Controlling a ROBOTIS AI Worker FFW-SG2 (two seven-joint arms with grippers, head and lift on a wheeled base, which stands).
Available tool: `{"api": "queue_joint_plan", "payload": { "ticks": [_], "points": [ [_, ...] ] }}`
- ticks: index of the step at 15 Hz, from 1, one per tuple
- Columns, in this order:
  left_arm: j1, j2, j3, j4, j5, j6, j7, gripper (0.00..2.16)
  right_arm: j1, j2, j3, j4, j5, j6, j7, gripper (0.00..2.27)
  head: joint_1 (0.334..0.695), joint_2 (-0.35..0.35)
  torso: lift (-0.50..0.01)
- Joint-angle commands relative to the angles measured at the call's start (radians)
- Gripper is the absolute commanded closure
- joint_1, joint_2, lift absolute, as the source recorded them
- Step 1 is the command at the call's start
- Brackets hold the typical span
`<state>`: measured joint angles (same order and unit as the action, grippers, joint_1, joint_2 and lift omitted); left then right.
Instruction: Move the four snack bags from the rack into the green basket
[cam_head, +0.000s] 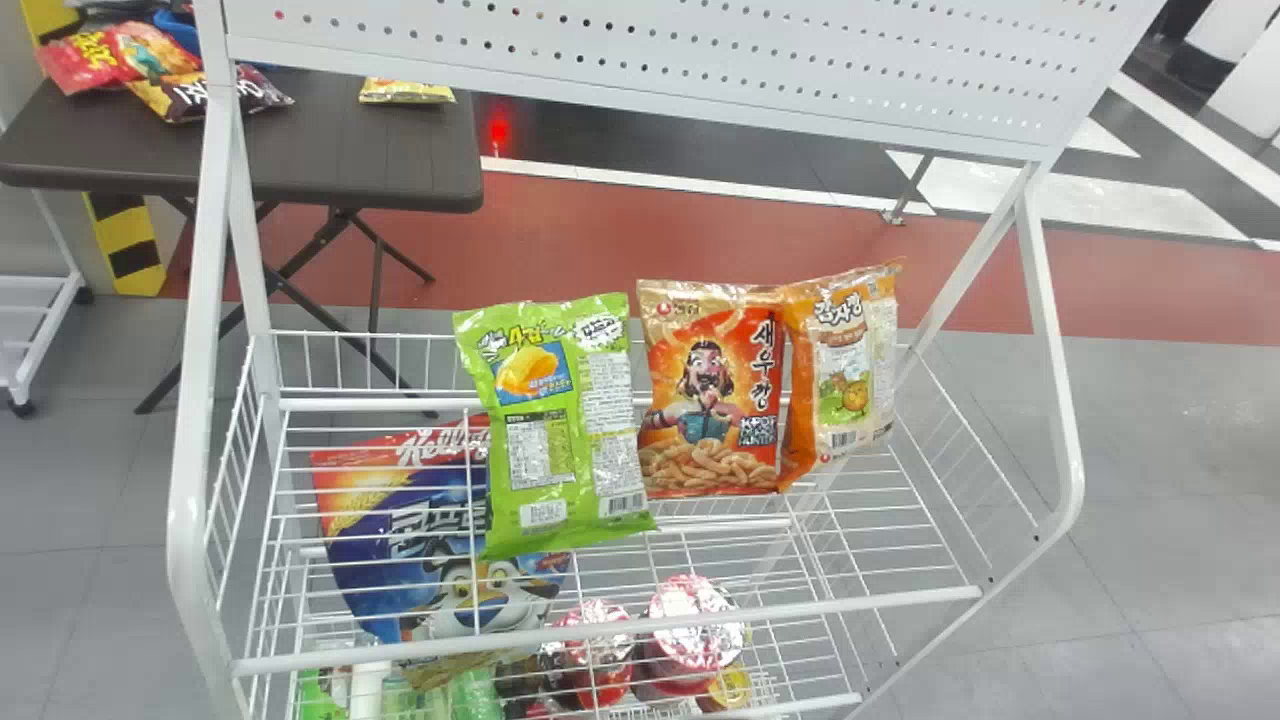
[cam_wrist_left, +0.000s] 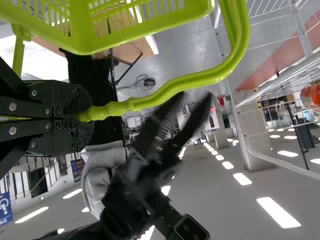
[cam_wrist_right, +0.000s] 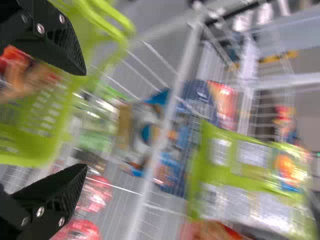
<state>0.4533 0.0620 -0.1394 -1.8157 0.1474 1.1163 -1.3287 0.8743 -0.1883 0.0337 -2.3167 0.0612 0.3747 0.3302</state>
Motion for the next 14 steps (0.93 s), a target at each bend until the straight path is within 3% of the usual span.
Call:
{"api": "queue_joint_plan", "payload": {
  "ticks": [1,3,7,14],
  "points": [
    [0.001,-0.001,-0.019,-0.002,-0.006,0.000,0.003,1.87,-0.124,0.052,0.002,0.059,-0.041,-0.087,-0.007,0.04,0.695,-0.350,0.000],
    [0.001,-0.001,-0.025,-0.004,-0.011,0.003,0.005,1.87,-0.244,0.110,0.041,0.108,-0.037,-0.087,-0.056,0.04,0.695,-0.350,0.000],
    [0.011,0.007,-0.017,-0.017,-0.009,0.009,-0.001,1.87,-0.451,0.115,0.130,0.238,-0.021,-0.087,-0.246,0.08,0.695,-0.350,0.000],
    [0.007,0.010,-0.005,-0.022,-0.005,0.012,-0.012,1.87,-0.679,0.151,0.169,0.448,0.042,0.027,-0.358,0.09,0.695,-0.282,0.000]
  ]
}}
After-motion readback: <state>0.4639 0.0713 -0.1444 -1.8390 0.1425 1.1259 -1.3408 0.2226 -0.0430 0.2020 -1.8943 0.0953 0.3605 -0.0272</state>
